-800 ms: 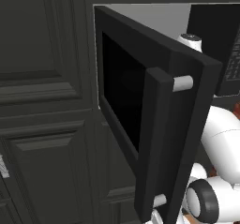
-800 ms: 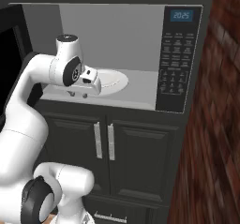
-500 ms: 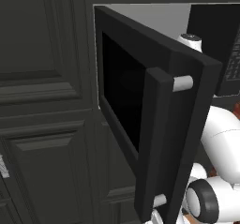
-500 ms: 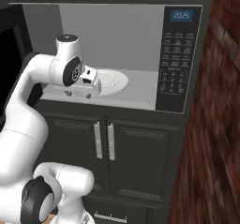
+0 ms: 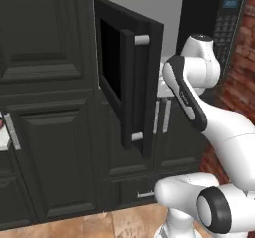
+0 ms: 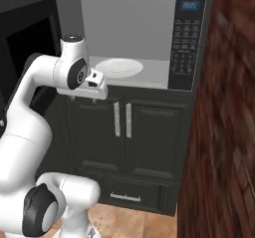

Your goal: Pick the cheese from the counter and place it in the microwave.

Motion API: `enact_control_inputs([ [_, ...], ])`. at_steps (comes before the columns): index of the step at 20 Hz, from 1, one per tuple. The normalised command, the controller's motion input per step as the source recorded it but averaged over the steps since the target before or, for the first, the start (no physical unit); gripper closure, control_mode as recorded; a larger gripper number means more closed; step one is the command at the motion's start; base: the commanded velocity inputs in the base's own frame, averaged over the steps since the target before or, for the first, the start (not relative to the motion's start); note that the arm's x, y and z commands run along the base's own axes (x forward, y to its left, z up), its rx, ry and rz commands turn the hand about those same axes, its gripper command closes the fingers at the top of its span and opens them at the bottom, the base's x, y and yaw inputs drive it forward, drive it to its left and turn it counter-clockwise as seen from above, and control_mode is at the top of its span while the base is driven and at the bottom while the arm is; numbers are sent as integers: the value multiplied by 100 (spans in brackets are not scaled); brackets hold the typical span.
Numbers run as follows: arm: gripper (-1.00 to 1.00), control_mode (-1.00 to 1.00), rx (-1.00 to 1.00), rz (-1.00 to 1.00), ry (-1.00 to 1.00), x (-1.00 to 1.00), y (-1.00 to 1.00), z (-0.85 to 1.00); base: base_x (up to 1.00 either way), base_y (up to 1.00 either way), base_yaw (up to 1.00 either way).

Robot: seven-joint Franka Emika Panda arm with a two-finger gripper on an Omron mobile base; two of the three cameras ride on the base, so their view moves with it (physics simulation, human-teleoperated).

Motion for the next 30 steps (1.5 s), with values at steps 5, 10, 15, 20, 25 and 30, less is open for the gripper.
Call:
enact_control_inputs([
  [5, -100, 100, 0, 0, 0, 0, 0, 0, -98, -13, 0],
  [10, -100, 100, 0, 0, 0, 0, 0, 0, -66, -1, 0],
  [15, -100, 100, 0, 0, 0, 0, 0, 0, -17, 25, 0],
  [20, -100, 100, 0, 0, 0, 0, 0, 0, 0, 100, 0],
  [25, -100, 100, 0, 0, 0, 0, 0, 0, 0, 100, 0],
  [30, -100, 100, 0, 0, 0, 0, 0, 0, 4, 100, 0],
])
